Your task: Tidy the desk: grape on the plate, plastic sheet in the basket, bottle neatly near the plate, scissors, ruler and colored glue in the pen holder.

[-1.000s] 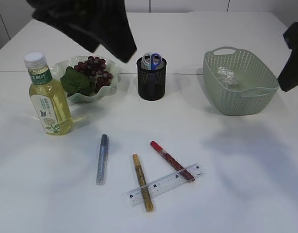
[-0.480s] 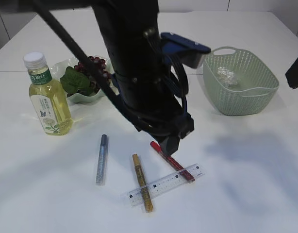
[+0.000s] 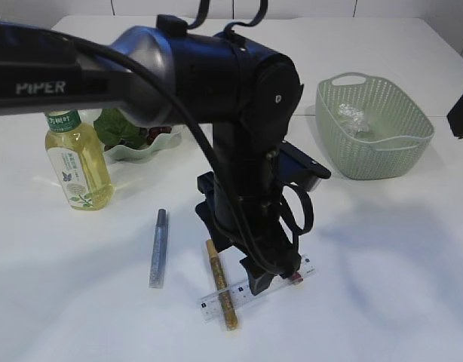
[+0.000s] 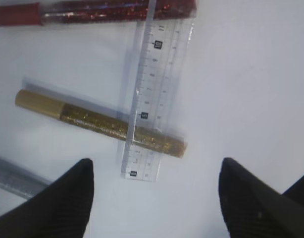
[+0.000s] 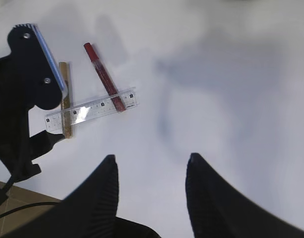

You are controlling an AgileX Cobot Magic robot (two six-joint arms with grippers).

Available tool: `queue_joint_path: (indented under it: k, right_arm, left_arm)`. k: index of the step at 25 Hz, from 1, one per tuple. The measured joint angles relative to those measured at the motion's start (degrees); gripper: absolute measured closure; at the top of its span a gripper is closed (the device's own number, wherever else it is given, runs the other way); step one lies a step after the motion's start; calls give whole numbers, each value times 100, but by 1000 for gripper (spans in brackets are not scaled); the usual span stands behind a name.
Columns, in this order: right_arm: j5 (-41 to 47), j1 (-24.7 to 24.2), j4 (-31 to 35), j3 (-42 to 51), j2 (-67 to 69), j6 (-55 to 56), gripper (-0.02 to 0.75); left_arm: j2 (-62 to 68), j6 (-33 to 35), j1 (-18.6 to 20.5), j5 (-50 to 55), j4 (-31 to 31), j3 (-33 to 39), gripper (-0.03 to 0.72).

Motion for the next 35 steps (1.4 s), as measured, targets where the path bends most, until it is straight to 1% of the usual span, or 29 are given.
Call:
queue_joint_path:
  k: [8,20,35]
  right_arm:
    - [0,0,-29,0,0,-13,374]
    - [0,0,-29,0,0,-13,374]
    - [0,0,-29,0,0,-24,374]
  left_arm:
    - [324,664,-173,-47,65,-238,115]
    - [588,730,-173,-237,368,-271,115]
    - [950,764,-173,-431,423,-280,115]
